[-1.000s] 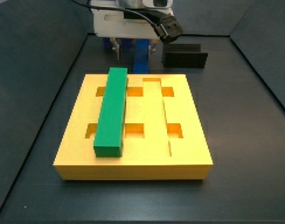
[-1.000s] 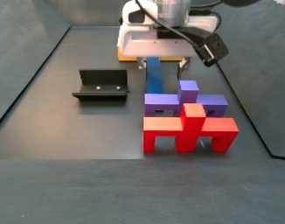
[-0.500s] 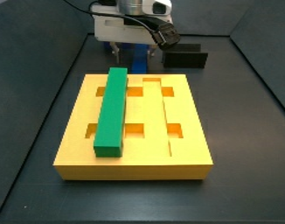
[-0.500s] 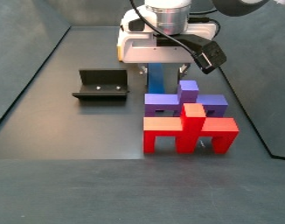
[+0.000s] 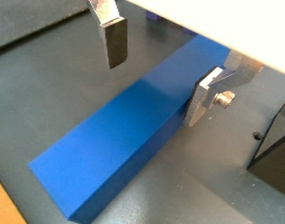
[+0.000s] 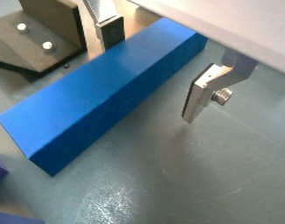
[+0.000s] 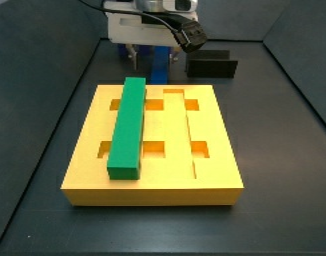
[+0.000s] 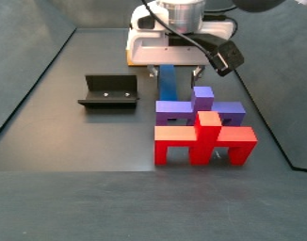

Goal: Pick up the blue object. Move up. Move to above the board. Insert the blue object.
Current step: Pick up the blue object.

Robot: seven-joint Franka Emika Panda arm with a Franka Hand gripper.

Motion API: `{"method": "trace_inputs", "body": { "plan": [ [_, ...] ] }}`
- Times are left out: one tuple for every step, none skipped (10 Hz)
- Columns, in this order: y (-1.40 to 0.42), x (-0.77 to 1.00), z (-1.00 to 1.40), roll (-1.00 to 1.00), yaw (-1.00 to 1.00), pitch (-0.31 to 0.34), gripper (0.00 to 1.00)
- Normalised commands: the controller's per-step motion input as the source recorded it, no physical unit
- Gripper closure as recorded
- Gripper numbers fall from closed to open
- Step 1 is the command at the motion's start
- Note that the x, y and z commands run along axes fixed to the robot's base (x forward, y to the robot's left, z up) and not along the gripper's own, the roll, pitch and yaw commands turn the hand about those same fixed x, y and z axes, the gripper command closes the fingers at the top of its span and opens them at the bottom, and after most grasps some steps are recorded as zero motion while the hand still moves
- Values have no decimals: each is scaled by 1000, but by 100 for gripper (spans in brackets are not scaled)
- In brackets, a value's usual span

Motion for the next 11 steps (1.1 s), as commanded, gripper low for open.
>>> {"method": "trace_inputs", "body": {
  "plan": [
    [0, 0, 129, 0, 0, -6, 0],
    [0, -86, 77, 20, 0, -11, 0],
    [0, -129, -49, 109, 0, 0, 0],
    [0, 0, 0, 290, 0, 57, 0],
    [0, -29, 0, 324, -11, 66, 0],
    [-17, 0, 0, 301, 0, 79, 0],
    [-66, 0, 0, 333, 0, 73, 0],
    [-40, 0, 0, 317, -37, 67, 0],
    [0, 0, 0, 113, -20, 1, 0],
    [0, 0, 0, 0, 0, 0, 0],
    [0, 0, 0, 0, 0, 0, 100]
  ]
}}
